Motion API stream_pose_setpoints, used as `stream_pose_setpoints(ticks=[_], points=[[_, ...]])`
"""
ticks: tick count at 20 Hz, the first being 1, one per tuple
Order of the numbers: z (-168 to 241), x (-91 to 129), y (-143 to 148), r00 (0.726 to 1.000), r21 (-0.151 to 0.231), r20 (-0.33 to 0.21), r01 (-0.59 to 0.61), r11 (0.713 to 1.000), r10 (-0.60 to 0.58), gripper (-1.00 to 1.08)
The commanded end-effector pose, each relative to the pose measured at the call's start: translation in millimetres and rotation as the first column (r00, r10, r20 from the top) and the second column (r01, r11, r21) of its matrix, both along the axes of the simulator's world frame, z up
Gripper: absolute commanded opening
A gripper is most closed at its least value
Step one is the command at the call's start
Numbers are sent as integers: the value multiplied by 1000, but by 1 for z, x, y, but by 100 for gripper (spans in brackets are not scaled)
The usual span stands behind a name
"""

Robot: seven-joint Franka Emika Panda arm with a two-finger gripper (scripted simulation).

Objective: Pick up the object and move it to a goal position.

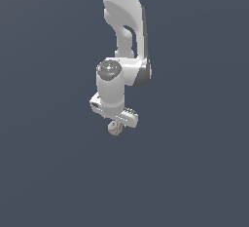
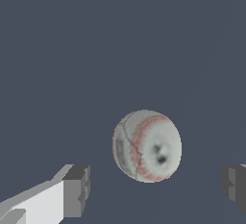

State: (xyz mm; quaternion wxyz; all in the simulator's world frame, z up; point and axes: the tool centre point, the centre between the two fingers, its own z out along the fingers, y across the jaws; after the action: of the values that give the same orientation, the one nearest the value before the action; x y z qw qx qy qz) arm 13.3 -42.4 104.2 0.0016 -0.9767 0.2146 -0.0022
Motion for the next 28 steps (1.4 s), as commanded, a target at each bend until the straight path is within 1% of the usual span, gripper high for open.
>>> stream_pose_setpoints(ticks=[1,8,17,22,23,28], points=[[-5,-1,-3,1000,-1,-3,24,1000,-24,100],[-9,-1,-4,1000,-2,-5,27,1000,-27,100],[-50,-3,-4,999,-2,-5,32,999,-32,100],[-56,-2,-4,999,-2,-5,32,999,-32,100],[-56,-2,-4,999,-2,-5,32,999,-32,-100],[-56,-2,-4,999,-2,-5,32,999,-32,-100]])
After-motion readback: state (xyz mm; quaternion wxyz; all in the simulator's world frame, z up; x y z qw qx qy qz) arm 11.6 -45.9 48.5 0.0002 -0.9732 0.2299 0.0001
